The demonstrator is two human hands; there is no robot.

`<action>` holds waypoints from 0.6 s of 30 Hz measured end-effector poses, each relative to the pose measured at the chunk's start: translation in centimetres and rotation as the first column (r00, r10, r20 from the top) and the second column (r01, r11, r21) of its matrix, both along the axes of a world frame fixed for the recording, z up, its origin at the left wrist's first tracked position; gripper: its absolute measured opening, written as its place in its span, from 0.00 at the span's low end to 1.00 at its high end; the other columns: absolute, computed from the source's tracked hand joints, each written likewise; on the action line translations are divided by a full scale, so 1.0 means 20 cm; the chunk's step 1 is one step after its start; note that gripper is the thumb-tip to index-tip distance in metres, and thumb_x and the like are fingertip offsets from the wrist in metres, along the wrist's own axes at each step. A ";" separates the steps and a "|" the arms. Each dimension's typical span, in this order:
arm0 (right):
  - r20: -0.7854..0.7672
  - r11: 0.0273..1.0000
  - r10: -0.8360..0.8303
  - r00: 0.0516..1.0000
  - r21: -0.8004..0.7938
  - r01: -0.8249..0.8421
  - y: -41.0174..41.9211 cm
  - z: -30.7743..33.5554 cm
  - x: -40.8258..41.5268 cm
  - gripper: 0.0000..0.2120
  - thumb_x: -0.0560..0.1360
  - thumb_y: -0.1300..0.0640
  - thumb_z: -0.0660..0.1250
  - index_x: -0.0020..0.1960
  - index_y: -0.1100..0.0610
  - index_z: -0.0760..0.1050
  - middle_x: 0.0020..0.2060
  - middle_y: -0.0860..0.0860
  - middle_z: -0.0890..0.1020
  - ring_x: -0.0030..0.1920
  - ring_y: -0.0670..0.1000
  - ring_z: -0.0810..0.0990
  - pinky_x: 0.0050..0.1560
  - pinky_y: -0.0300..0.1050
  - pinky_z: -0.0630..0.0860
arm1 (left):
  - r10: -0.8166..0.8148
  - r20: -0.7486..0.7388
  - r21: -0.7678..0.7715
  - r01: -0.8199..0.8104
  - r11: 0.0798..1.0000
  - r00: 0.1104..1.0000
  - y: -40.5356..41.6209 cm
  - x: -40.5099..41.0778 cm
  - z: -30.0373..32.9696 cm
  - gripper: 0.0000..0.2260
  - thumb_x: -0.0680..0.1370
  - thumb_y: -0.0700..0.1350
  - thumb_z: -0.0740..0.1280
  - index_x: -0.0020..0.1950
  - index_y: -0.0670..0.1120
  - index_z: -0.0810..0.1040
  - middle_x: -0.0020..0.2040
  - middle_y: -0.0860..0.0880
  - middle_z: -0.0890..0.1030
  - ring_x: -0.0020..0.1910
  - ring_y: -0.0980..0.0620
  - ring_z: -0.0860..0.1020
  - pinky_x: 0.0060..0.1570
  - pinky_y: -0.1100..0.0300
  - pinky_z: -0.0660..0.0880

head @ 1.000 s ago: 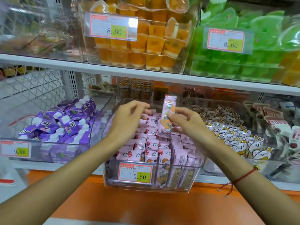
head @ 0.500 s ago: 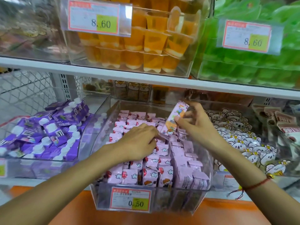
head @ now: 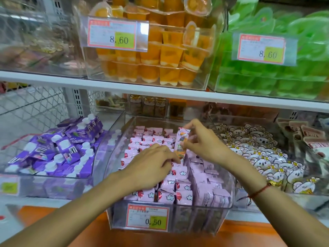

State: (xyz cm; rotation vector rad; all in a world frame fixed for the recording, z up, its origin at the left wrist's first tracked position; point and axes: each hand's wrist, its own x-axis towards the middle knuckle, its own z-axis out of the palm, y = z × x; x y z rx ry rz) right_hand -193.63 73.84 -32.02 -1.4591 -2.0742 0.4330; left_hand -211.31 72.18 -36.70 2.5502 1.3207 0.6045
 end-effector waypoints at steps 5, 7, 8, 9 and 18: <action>0.039 0.998 0.029 0.999 -0.050 -0.027 0.00 -0.05 -0.04 0.11 0.72 0.59 0.71 0.50 0.54 0.71 0.46 0.54 0.81 0.45 0.55 0.80 0.50 0.55 0.77 | 0.039 0.058 -0.024 -0.038 0.999 0.998 -0.01 -0.02 0.00 0.14 0.80 0.43 0.58 0.60 0.58 0.76 0.43 0.63 0.70 0.51 0.59 0.66 0.50 0.59 0.67; 0.203 0.996 0.068 0.977 -0.068 -0.055 0.00 -0.09 -0.04 0.03 0.74 0.56 0.69 0.47 0.55 0.79 0.45 0.50 0.81 0.44 0.50 0.78 0.51 0.49 0.76 | 0.072 0.095 -0.011 -0.071 0.997 0.993 -0.02 -0.03 0.02 0.15 0.80 0.42 0.57 0.59 0.57 0.77 0.45 0.62 0.73 0.52 0.58 0.68 0.51 0.55 0.70; 0.289 0.996 0.074 0.955 -0.064 -0.058 0.00 -0.10 -0.04 0.05 0.76 0.56 0.67 0.48 0.55 0.81 0.45 0.50 0.81 0.45 0.49 0.78 0.51 0.48 0.75 | 0.086 0.118 0.002 -0.087 0.996 0.989 -0.02 -0.03 0.02 0.15 0.79 0.41 0.57 0.59 0.56 0.77 0.48 0.61 0.75 0.53 0.58 0.69 0.51 0.55 0.71; 0.353 0.996 0.077 0.932 -0.072 -0.055 0.00 -0.11 -0.03 0.08 0.77 0.56 0.65 0.51 0.55 0.82 0.47 0.50 0.82 0.48 0.49 0.77 0.53 0.49 0.75 | 0.097 0.132 0.015 -0.099 0.995 0.987 -0.02 -0.04 0.03 0.15 0.79 0.40 0.57 0.59 0.56 0.76 0.51 0.60 0.75 0.55 0.58 0.70 0.52 0.57 0.70; 0.381 0.980 0.142 0.913 -0.187 -0.074 0.03 -0.04 0.02 0.19 0.76 0.67 0.58 0.64 0.54 0.76 0.61 0.50 0.79 0.59 0.49 0.76 0.60 0.39 0.71 | 0.022 -0.197 0.003 -0.022 1.000 0.980 0.05 -0.02 -0.03 0.19 0.82 0.51 0.50 0.72 0.53 0.66 0.71 0.55 0.67 0.70 0.53 0.61 0.67 0.55 0.59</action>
